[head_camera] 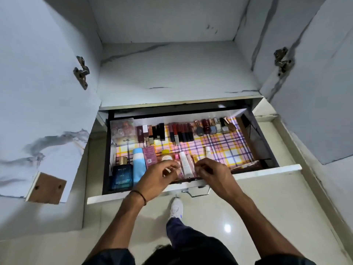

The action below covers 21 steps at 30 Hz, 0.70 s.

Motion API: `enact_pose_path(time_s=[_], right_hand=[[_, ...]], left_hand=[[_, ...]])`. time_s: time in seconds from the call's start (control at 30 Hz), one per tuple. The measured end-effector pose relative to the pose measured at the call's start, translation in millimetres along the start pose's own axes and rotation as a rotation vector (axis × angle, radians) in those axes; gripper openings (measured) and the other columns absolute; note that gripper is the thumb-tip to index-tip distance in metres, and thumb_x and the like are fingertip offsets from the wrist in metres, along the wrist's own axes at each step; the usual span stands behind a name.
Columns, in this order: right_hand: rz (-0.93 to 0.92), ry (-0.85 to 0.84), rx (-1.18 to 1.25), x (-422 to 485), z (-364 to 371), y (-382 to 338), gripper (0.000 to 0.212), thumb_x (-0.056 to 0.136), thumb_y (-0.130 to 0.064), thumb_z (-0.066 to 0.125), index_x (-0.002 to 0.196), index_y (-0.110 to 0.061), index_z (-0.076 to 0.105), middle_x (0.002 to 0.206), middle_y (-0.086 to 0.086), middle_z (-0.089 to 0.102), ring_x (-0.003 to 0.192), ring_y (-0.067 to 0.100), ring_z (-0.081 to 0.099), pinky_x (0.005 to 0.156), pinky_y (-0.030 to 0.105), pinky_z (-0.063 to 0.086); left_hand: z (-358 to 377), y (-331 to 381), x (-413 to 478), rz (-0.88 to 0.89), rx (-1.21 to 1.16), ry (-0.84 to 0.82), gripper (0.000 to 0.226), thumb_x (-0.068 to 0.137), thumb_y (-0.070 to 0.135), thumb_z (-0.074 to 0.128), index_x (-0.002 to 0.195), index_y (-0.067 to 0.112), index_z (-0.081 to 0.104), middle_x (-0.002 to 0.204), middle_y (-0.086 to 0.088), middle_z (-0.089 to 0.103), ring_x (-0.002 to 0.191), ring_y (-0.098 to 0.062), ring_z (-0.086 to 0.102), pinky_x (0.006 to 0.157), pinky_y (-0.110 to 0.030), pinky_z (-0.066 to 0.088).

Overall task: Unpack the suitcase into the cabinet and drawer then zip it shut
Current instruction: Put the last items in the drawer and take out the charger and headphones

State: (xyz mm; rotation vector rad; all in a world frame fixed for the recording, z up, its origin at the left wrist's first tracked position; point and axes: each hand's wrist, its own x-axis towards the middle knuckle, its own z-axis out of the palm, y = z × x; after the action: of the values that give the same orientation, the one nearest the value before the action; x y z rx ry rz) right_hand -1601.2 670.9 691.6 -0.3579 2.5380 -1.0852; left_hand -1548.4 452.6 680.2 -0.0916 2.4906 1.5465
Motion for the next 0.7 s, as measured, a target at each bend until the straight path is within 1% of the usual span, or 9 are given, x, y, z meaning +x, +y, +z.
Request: enact_pose_path(time_s=[0.07,0.1,0.17,0.23,0.33,0.5,0.57,0.63,0.7], right_hand=[[-0.054,0.005,-0.037,-16,4,6,0.018,0.092,-0.029,0.070,0.108,-0.023,0.068,0.098,-0.015,0.067,0.087,-0.003,0.061,0.074,0.011,0.046],[-0.098,0.012,-0.084,-25,9,10,0.024,0.088,-0.032,0.074,0.109,-0.024,0.067,0.101,-0.017,0.065,0.091,-0.005,0.059,0.079,0.010,0.044],[-0.192,-0.005,-0.197,-33,14,18,0.035,0.083,-0.037,0.079,0.114,-0.026,0.067,0.108,-0.018,0.063,0.096,-0.004,0.055,0.089,0.018,0.046],[-0.255,-0.012,-0.248,-35,14,22,0.037,0.084,-0.030,0.079,0.118,-0.027,0.066,0.114,-0.015,0.064,0.102,0.001,0.056,0.094,0.033,0.049],[-0.293,0.034,-0.264,-30,13,29,0.037,0.085,-0.014,0.078,0.119,-0.023,0.068,0.115,-0.009,0.067,0.104,0.011,0.061,0.092,0.041,0.053],[-0.337,0.112,-0.319,-1,7,39,0.035,0.083,-0.018,0.080,0.116,-0.015,0.068,0.114,-0.001,0.066,0.104,0.024,0.062,0.088,0.039,0.052],[-0.326,0.140,-0.318,24,3,36,0.042,0.083,-0.021,0.079,0.122,-0.014,0.065,0.124,0.001,0.061,0.112,0.025,0.057,0.094,0.036,0.049],[-0.312,0.168,-0.309,55,-2,31,0.054,0.085,-0.025,0.078,0.134,-0.014,0.058,0.141,0.004,0.051,0.127,0.023,0.047,0.105,0.035,0.043],[-0.323,0.209,-0.299,87,-8,26,0.065,0.086,-0.030,0.077,0.142,-0.015,0.049,0.152,0.006,0.041,0.138,0.023,0.036,0.110,0.035,0.038]], left_hand=[[4,-3,-19,0.015,0.016,-0.004,0.016,0.090,0.035,0.067,0.105,0.030,0.070,0.102,0.014,0.069,0.095,0.001,0.062,0.083,-0.015,0.049],[5,-5,-27,0.041,0.090,-0.008,0.020,0.087,0.041,0.070,0.104,0.033,0.069,0.103,0.017,0.067,0.096,0.001,0.061,0.085,-0.018,0.050],[9,-6,-36,0.092,0.261,-0.009,0.031,0.083,0.046,0.072,0.111,0.035,0.066,0.110,0.020,0.063,0.103,0.001,0.057,0.089,-0.020,0.047],[13,-3,-40,0.103,0.350,0.027,0.033,0.085,0.038,0.072,0.117,0.033,0.065,0.116,0.017,0.062,0.108,-0.003,0.055,0.092,-0.021,0.046],[16,-4,-38,0.112,0.415,0.109,0.031,0.086,0.029,0.072,0.116,0.031,0.067,0.115,0.018,0.062,0.107,-0.005,0.055,0.092,-0.024,0.047],[10,-8,-15,0.146,0.430,0.192,0.034,0.080,0.025,0.079,0.112,0.029,0.069,0.113,0.017,0.062,0.107,-0.007,0.054,0.094,-0.029,0.049],[-2,-11,7,0.164,0.476,0.267,0.049,0.074,0.025,0.083,0.119,0.025,0.066,0.124,0.011,0.057,0.115,-0.011,0.049,0.099,-0.036,0.048],[-13,-12,34,0.144,0.538,0.356,0.068,0.068,0.028,0.087,0.130,0.024,0.058,0.139,0.005,0.045,0.127,-0.018,0.040,0.106,-0.042,0.043],[-23,-9,60,0.099,0.601,0.445,0.081,0.066,0.029,0.089,0.137,0.024,0.051,0.149,0.001,0.032,0.135,-0.026,0.033,0.111,-0.046,0.037]])
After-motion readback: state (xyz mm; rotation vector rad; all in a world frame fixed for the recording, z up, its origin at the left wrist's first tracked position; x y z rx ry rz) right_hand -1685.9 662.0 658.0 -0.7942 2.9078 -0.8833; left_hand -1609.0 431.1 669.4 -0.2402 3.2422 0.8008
